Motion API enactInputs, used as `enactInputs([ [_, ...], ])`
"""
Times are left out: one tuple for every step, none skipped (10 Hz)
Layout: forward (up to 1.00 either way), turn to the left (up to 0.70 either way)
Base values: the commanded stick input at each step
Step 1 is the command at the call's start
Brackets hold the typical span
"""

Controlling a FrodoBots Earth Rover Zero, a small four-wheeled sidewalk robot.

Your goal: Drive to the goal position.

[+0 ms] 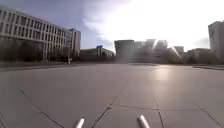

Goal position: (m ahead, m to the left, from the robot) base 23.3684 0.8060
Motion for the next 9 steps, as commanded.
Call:
enactInputs([
  [1.00, 0.00],
  [1.00, 0.00],
  [1.00, 0.00],
  [1.00, 0.00],
  [1.00, 0.00],
  [1.00, 0.00],
  [1.00, 0.00],
  [1.00, 0.00],
  [1.00, 0.00],
])
